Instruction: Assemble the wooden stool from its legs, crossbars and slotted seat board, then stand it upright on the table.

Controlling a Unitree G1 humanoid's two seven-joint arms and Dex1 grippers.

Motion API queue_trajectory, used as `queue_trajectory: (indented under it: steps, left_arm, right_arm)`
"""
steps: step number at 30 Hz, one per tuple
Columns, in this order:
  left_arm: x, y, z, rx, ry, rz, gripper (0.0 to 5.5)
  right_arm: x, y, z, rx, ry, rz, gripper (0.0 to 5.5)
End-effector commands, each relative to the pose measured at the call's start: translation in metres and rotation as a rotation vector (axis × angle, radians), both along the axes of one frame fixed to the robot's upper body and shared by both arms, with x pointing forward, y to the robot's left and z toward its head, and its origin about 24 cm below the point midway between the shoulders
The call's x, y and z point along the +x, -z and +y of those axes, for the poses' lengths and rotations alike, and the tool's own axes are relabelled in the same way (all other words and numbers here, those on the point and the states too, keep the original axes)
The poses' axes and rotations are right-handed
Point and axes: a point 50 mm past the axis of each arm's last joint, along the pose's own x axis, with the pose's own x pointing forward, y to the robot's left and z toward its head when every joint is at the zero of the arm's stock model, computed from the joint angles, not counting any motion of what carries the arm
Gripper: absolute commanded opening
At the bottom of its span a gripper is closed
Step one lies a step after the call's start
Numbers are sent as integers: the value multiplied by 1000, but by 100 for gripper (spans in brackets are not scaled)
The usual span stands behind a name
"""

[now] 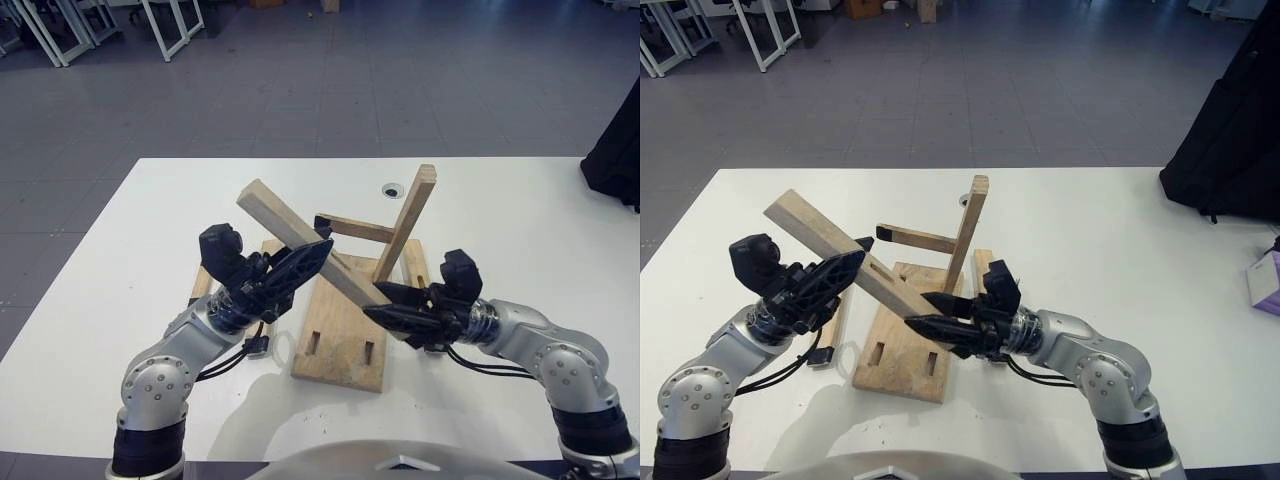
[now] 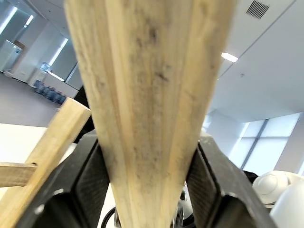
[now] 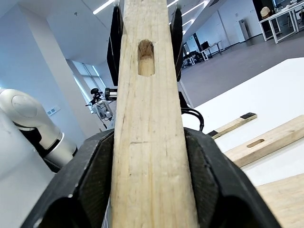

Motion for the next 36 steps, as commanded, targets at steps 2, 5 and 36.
queue_trajectory:
  steps: [2, 5, 36]
  left_arm:
    - [18, -26, 35, 22, -164, -118, 207]
    - [20, -44, 59, 51, -246, -172, 207]
    - [23, -43, 55, 331, -400, -127, 207]
  right_arm:
    - [5, 23, -4, -275, 116, -29, 306]
    - [9, 47, 1, -508, 190, -93, 306]
    - [-15, 34, 23, -1050, -51, -563, 306]
